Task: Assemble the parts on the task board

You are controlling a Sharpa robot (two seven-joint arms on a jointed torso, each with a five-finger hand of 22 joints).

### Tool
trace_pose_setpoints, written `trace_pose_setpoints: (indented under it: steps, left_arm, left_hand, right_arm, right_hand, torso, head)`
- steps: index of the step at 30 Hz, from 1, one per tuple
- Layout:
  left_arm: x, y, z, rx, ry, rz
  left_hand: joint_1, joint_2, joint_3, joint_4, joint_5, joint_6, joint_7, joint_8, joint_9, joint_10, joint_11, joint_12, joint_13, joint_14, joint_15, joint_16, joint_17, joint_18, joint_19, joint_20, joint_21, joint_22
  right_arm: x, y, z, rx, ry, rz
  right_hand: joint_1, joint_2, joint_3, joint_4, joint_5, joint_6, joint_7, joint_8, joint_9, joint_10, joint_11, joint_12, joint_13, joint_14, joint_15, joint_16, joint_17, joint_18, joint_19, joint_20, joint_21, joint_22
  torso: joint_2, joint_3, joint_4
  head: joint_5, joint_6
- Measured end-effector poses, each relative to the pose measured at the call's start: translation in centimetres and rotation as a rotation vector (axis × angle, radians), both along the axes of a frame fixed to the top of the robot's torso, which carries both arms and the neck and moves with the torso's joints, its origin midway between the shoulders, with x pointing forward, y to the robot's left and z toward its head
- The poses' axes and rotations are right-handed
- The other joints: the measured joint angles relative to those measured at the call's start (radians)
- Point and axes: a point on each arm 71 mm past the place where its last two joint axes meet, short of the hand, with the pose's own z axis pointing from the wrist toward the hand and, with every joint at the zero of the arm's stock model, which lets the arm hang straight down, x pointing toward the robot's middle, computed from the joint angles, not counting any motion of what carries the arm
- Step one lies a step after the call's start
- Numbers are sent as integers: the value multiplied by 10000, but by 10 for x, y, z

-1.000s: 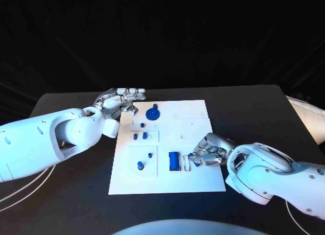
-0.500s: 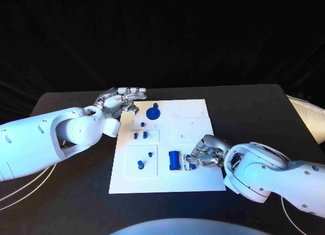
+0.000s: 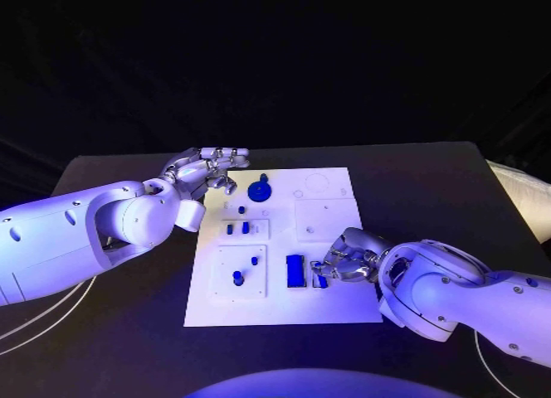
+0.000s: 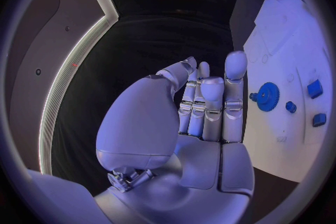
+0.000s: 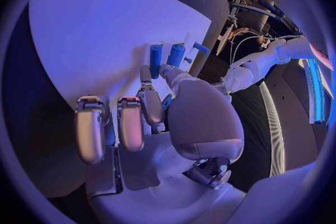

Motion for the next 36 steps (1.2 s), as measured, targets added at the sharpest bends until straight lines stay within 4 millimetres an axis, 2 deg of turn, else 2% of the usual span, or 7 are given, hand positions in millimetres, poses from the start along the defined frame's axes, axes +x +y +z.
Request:
trace_pose_setpoints:
  steps: [14,17,18,19,22,28,36]
  left_arm:
    - [0,0,0,0,29,-39]
    - [0,0,0,0,32,-52]
    - [0,0,0,1,33,-54]
    - [0,0,0,1,33,-56]
    - [-1,0,0,5,36,-56]
    - [-1,0,0,11,44,-59]
    - [-1,0,0,13,50,-72]
  left_hand:
    - [0,0,0,0,0,0,0,0,0,-36,36,0,0,0,0,0,-16,-1,0,0,-59,-19]
    - [0,0,0,0,0,0,0,0,0,-36,37,0,0,0,0,0,-15,-1,0,0,-59,-18]
    - [0,0,0,0,0,0,0,0,0,-36,36,0,0,0,0,0,-15,-2,0,0,-59,-18]
    - [0,0,0,0,0,0,0,0,0,-36,36,0,0,0,0,0,-15,-1,0,0,-59,-18]
    - [0,0,0,0,0,0,0,0,-1,-36,36,0,0,0,0,0,-15,-1,0,0,-58,-18]
    - [0,0,0,0,0,0,0,-1,0,-36,36,0,0,0,0,0,-14,-1,0,0,-58,-18]
    - [0,0,0,0,0,0,0,0,0,-36,36,0,0,0,0,0,-14,-1,0,0,-58,-18]
  right_arm:
    - [1,3,0,-71,42,130]
    - [1,4,0,-83,60,161]
    - [1,4,0,-88,69,173]
    - [1,4,-1,-93,79,188]
    - [0,5,-1,-102,106,237]
    - [0,5,-1,-130,138,286]
    - [1,0,-1,-221,123,220]
  right_hand:
    - [-183,131,-165,163,-138,124,-87,57,102,5,-4,234,-2,13,-11,0,-2,0,0,1,48,7]
    - [-212,103,-236,234,-291,224,-181,101,125,62,-59,234,-2,13,-12,0,-2,0,0,1,48,7]
    - [-332,180,-289,287,-328,468,-396,199,190,296,-280,273,11,21,-41,0,-2,0,0,1,48,7]
    - [-396,218,-340,308,-348,523,-451,211,183,342,-326,275,18,9,-52,0,-3,0,0,1,48,7]
    - [-571,54,-543,371,-368,555,-484,211,169,367,-351,275,17,9,-52,39,-3,1,-1,-70,48,7]
    - [-977,-240,-1254,745,-1376,539,-467,211,188,367,-351,274,5,9,-52,39,-4,1,0,-71,48,6]
    - [-1075,-209,-2028,1007,-2206,538,-467,209,207,366,-350,274,5,9,-51,39,-4,1,-1,-70,48,5]
  torso:
    - [0,-3,0]
    - [-1,-4,1]
    - [-1,-4,1]
    - [-1,-5,3]
    - [-2,-6,7]
    - [-5,-6,7]
    - [-8,0,1]
  head:
    - [28,-26]
    - [29,-31]
    - [30,-35]
    - [34,-36]
    - [40,-38]
    - [56,-45]
    - [58,-35]
